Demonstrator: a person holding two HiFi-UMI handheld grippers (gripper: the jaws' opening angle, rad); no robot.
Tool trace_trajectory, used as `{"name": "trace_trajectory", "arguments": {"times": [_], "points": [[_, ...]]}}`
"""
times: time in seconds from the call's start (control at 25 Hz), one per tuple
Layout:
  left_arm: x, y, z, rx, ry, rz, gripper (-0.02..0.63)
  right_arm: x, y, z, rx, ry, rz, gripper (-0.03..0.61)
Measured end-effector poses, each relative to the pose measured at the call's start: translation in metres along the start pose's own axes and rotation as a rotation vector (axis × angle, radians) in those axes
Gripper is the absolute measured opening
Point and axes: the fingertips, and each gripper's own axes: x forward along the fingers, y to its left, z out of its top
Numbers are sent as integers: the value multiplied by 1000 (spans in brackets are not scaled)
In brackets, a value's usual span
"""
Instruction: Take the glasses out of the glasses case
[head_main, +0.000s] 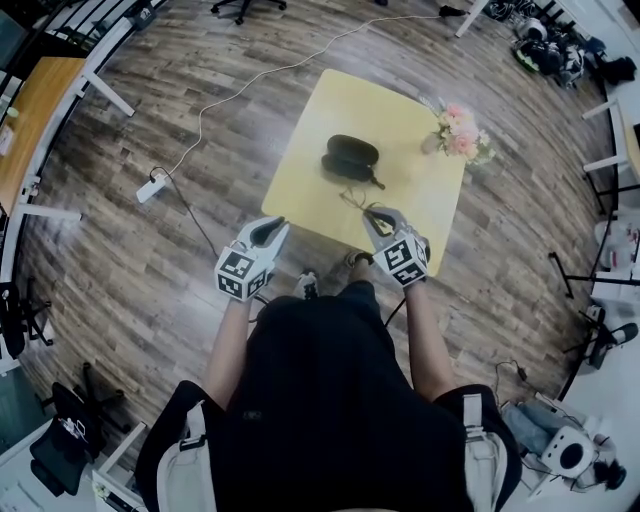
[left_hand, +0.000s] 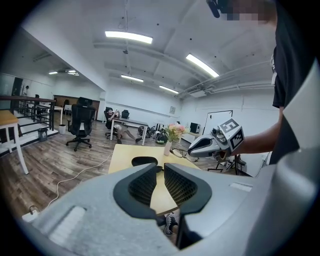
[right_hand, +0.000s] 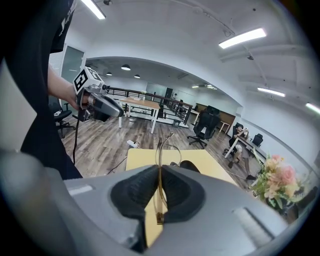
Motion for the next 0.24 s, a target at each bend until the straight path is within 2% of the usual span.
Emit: {"name": "trace_trajectory", "arguments": {"times": [0.24], "points": [[5, 2, 1, -1, -3, -4, 58, 5, -2, 1, -8, 4, 13, 21]]}}
